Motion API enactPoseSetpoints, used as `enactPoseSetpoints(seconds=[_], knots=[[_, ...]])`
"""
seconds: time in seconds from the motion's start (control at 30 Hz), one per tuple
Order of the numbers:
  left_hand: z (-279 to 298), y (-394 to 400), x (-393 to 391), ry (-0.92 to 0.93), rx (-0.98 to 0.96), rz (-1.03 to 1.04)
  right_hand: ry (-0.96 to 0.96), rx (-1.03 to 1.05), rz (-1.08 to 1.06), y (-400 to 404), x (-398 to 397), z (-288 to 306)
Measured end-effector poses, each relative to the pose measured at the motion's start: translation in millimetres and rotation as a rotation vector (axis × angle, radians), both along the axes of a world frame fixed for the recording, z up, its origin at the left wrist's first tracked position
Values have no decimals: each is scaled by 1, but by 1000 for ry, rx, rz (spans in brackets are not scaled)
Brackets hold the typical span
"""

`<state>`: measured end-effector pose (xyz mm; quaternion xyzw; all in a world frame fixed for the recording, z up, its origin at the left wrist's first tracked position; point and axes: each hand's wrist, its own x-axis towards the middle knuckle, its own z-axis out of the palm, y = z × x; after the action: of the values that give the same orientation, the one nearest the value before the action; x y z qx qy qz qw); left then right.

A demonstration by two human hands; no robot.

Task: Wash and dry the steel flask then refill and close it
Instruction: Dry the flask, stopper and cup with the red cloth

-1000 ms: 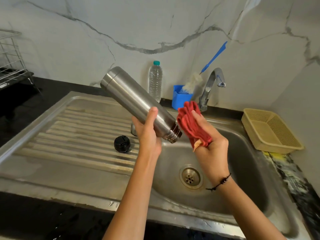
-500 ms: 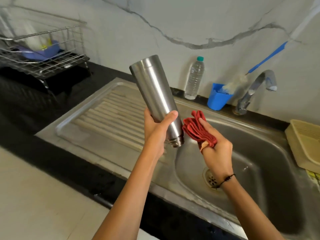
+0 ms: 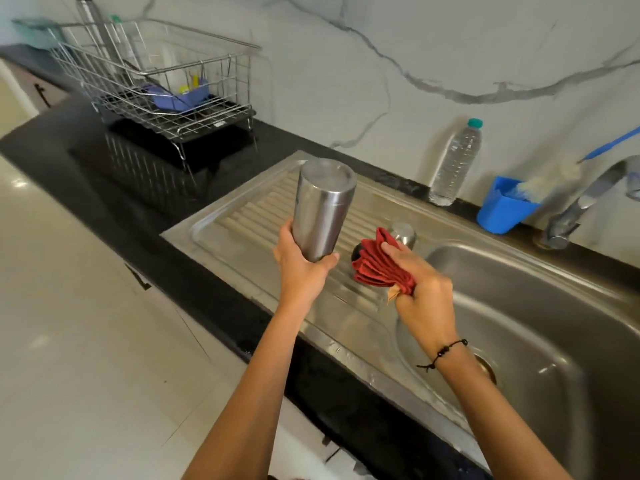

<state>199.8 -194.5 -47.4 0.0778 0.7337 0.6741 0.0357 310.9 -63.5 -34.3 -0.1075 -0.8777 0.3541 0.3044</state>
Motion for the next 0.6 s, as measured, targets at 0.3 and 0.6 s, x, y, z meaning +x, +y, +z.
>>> enactPoseSetpoints(seconds=[0.3,0.6], knots=[[-9,-7,0,-56,17,16,-43,-2,-5,-4,4,-3],[-12,-7,2,-65,20,18,-32,22,-26,-7,10,-3]])
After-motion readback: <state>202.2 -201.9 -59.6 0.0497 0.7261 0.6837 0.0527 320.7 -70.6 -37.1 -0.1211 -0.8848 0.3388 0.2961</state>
